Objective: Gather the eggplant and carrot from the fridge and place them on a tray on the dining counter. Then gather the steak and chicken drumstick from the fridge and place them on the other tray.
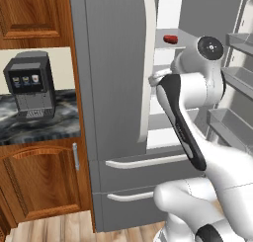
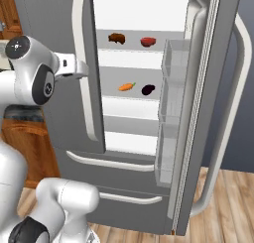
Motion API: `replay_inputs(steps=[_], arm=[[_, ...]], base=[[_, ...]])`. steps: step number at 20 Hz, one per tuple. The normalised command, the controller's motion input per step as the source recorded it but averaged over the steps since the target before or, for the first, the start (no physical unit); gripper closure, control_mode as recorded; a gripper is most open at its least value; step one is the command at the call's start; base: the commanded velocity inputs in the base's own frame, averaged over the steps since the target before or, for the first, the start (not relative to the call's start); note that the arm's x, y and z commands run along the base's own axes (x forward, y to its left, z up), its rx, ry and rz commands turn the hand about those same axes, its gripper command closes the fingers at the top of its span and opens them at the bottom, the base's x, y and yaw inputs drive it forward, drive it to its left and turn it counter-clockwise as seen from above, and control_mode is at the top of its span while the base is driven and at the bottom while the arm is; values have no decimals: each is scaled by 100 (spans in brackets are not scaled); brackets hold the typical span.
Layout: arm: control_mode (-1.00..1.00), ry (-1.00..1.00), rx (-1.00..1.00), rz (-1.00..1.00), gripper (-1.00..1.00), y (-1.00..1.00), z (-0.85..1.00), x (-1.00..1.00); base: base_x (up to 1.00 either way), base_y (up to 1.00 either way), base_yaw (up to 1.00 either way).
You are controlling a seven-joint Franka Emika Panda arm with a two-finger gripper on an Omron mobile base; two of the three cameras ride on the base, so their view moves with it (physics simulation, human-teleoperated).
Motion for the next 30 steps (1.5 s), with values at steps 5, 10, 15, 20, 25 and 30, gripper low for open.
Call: replay_inputs(steps=[5, 10, 15, 20, 25, 30], arm=[[-100, 0, 10, -2, -100, 11, 0, 35], [-100, 0, 9, 0, -100, 6, 0, 39], [-100, 0, 5, 0, -100, 2, 0, 43], [-100, 0, 4, 0, -100, 5, 0, 44], [-100, 0, 2, 0, -100, 2, 0, 40], [-100, 0, 0, 0, -100, 0, 0, 40]], base=[[0, 0, 0], [0, 0, 0], [0, 0, 0], [0, 0, 0], [0, 0, 0], [0, 0, 0]])
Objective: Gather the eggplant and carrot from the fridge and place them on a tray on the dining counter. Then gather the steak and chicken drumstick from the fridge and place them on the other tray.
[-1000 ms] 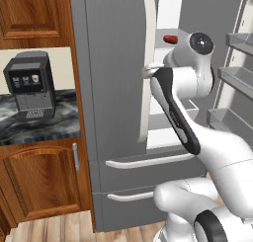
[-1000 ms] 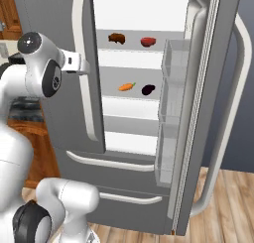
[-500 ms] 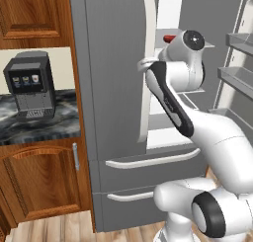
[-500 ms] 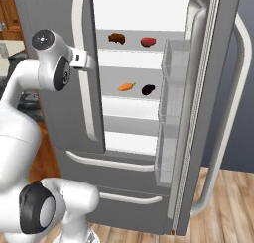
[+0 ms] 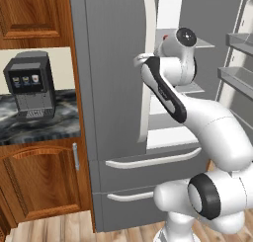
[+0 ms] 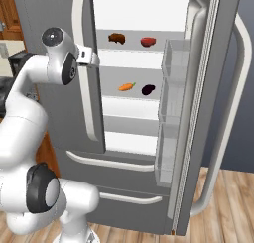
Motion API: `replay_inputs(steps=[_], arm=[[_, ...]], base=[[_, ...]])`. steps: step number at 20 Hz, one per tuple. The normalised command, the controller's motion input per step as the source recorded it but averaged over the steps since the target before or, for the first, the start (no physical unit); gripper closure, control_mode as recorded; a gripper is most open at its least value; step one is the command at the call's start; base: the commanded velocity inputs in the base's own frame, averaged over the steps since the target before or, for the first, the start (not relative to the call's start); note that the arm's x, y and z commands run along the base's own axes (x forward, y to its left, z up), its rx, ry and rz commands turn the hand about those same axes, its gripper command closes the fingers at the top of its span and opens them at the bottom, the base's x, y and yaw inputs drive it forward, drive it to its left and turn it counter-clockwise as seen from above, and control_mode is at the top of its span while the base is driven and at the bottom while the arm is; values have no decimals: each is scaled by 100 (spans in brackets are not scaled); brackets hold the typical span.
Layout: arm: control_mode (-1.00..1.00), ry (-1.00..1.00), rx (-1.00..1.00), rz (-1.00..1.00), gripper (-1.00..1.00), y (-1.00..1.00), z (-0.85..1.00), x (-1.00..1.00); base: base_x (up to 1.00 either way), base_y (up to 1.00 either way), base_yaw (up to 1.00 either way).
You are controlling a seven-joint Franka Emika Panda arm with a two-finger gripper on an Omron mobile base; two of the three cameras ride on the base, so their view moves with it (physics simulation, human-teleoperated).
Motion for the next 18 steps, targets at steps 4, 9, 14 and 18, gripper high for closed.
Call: replay_inputs(steps=[4, 9, 14, 18], arm=[[-100, 0, 0, 0, -100, 2, -3, 41], [-100, 0, 0, 0, -100, 5, -10, 41], [-100, 1, 0, 0, -100, 5, -12, 29], [-100, 1, 0, 0, 100, 8, -12, 30]], base=[[0, 0, 0], [0, 0, 0], [0, 0, 0], [0, 0, 0]])
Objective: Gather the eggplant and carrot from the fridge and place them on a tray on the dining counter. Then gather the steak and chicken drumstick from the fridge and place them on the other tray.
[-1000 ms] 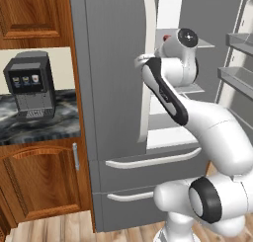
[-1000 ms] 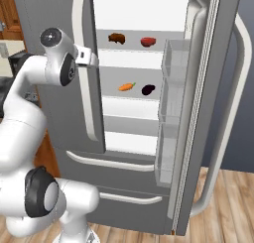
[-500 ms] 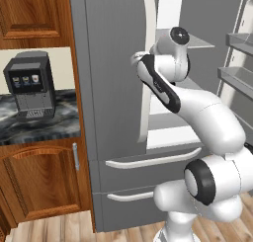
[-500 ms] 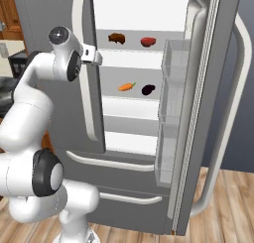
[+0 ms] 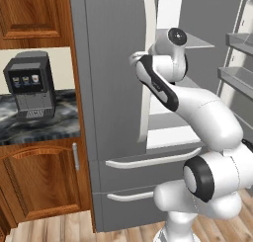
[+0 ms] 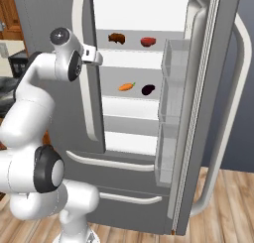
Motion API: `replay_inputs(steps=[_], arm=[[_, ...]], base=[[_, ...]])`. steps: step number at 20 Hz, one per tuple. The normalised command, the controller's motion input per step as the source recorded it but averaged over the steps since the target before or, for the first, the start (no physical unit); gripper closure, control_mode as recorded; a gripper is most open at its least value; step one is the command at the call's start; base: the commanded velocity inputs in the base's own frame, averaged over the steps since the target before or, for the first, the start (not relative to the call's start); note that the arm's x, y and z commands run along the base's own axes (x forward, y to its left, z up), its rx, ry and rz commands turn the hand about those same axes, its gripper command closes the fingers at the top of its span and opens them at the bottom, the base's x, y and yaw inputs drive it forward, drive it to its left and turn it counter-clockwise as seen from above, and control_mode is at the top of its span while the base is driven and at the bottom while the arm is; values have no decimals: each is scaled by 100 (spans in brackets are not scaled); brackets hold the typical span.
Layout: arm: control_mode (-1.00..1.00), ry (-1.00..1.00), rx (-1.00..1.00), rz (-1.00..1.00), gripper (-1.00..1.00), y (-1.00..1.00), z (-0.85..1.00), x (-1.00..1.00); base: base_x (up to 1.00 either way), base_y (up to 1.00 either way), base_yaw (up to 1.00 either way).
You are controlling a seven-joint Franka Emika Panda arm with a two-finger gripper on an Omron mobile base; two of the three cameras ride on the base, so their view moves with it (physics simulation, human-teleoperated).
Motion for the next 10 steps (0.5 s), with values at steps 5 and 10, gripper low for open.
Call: replay_inputs(steps=[5, 10], arm=[[-100, 0, 0, 0, 100, 22, -5, 20], [-100, 0, 0, 8, 100, 52, 0, -7]], base=[[0, 0, 0], [0, 0, 0]])
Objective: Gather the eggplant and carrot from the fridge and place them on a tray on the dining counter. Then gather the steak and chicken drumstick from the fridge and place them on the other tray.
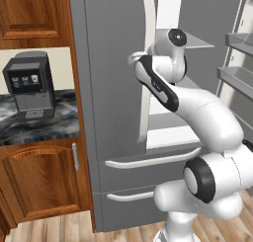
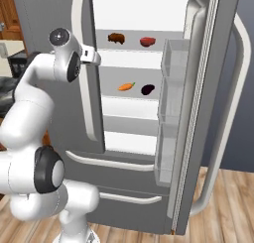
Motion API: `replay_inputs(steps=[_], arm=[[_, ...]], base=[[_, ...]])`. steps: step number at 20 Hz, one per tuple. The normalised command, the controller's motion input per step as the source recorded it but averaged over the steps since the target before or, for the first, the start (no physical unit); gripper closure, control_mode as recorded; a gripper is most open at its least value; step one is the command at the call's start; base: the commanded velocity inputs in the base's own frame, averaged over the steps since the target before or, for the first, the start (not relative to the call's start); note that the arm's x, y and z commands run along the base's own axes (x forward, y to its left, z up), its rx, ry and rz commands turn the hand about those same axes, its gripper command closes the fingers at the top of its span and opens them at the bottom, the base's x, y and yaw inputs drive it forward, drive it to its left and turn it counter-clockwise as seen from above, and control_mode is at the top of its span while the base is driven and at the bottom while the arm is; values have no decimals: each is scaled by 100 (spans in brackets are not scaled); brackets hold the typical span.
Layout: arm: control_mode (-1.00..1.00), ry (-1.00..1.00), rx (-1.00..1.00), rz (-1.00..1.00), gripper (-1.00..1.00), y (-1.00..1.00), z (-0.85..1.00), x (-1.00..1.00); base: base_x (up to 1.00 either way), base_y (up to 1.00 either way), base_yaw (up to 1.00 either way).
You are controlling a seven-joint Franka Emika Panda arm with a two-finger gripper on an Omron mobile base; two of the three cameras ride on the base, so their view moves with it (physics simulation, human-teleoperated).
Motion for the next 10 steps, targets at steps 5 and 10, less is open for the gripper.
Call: replay_inputs(steps=[5, 10], arm=[[-100, 0, 0, 15, 100, 62, 0, -57], [-100, -2, 0, 15, 100, 53, -1, -96]], base=[[0, 0, 0], [0, 0, 0]])
